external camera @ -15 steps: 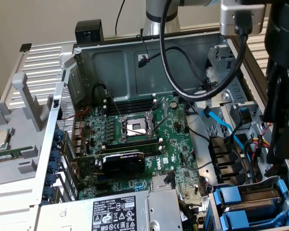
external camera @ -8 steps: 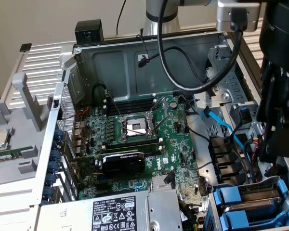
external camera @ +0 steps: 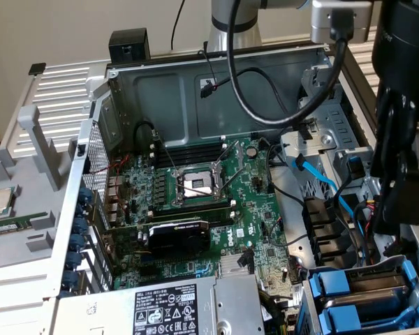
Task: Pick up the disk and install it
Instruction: 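Insert the first disk wire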
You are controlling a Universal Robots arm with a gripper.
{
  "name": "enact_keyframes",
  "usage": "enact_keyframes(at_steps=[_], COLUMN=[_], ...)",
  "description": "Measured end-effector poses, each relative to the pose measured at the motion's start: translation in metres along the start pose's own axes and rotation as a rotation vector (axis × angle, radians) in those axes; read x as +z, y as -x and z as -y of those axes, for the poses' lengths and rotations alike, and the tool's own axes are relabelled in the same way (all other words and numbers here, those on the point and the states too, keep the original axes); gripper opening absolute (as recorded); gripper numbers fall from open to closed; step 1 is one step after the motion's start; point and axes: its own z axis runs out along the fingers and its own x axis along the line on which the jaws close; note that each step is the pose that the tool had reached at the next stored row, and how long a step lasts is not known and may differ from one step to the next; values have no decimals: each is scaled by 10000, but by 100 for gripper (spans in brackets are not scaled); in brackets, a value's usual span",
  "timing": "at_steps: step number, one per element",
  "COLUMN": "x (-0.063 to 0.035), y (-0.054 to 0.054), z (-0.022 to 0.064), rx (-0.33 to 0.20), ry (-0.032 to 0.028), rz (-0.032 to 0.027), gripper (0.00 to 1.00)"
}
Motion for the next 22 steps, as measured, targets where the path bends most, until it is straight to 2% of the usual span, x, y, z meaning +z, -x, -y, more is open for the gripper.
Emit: enact_keyframes(at_steps=[2,9,10,13,14,19,22], x=[21,114,119,130,138,198,202], y=[0,14,18,39,40,49,61], z=[-2,-14,-17,-27,-32,-72,-91], rx=[118,511,541,607,627,703,720], ry=[-16,-21,-38,-187,-210,-216,-231], rz=[-51,-73,-67,-10,-3,-17,-15], gripper=[65,65,65,65,65,65,65])
